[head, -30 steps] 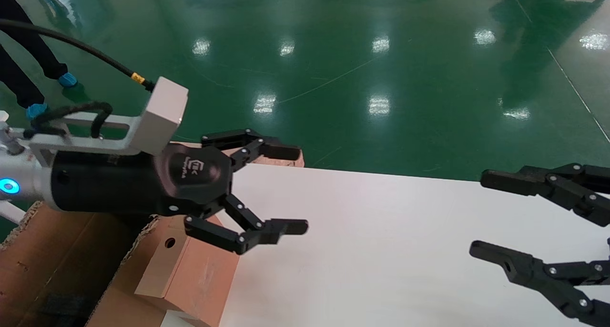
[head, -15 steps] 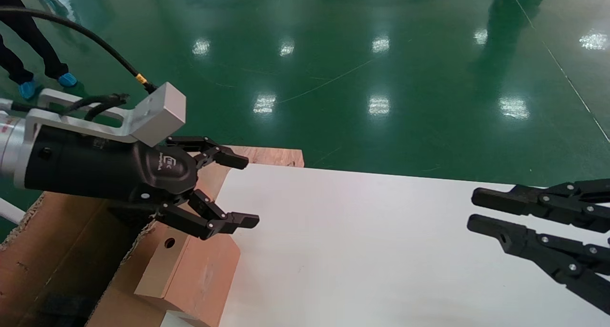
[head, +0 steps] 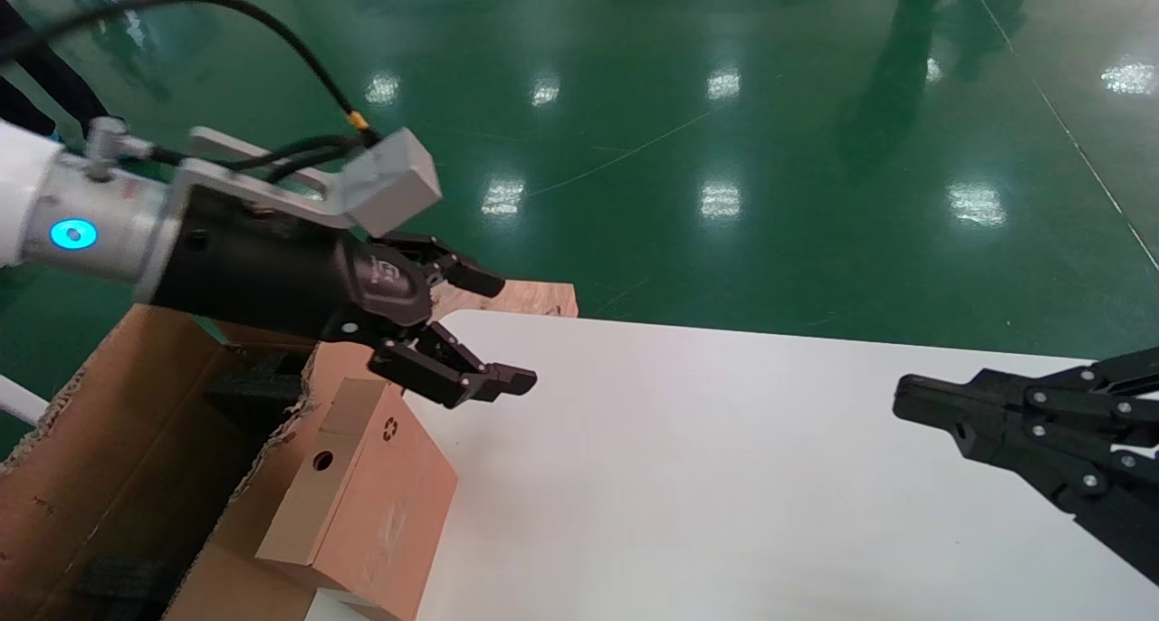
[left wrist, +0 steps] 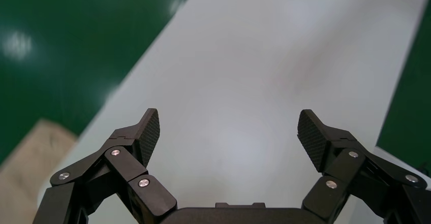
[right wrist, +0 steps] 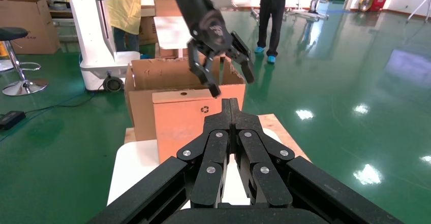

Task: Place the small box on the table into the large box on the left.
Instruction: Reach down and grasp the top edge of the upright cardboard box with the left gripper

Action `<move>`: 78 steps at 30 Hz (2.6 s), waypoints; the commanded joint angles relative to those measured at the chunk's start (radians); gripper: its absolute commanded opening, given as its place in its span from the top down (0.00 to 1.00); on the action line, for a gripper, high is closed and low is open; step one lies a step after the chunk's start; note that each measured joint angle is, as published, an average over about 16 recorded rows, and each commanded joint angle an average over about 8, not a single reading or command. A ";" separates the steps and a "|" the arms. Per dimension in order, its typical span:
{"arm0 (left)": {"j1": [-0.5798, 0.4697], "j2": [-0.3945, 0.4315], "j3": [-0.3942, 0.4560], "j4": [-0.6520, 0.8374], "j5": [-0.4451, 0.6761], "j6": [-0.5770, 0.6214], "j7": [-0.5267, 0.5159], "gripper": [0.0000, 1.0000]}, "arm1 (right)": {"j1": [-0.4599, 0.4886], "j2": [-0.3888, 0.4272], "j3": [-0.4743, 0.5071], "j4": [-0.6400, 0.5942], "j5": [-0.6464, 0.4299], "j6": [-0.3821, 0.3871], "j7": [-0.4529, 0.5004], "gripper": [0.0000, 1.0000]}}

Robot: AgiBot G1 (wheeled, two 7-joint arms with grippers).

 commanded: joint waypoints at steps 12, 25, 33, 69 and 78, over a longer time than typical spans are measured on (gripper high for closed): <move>-0.298 0.076 0.375 0.004 0.204 0.014 -0.339 0.00 | 0.000 0.000 0.000 0.000 0.000 0.000 0.000 1.00; -0.513 0.081 0.767 0.013 0.123 0.017 -0.540 0.00 | 0.000 0.000 -0.001 0.000 0.000 0.000 0.000 1.00; -0.610 0.096 0.952 0.011 0.067 0.007 -0.597 0.00 | 0.000 0.000 -0.001 0.000 0.001 0.000 0.000 1.00; -0.590 0.113 1.096 0.021 0.037 -0.093 -0.682 0.00 | 0.000 0.001 -0.002 0.000 0.001 0.001 -0.001 1.00; -0.576 0.126 1.105 0.029 0.039 -0.093 -0.687 0.00 | 0.000 0.001 -0.002 0.000 0.001 0.001 -0.001 1.00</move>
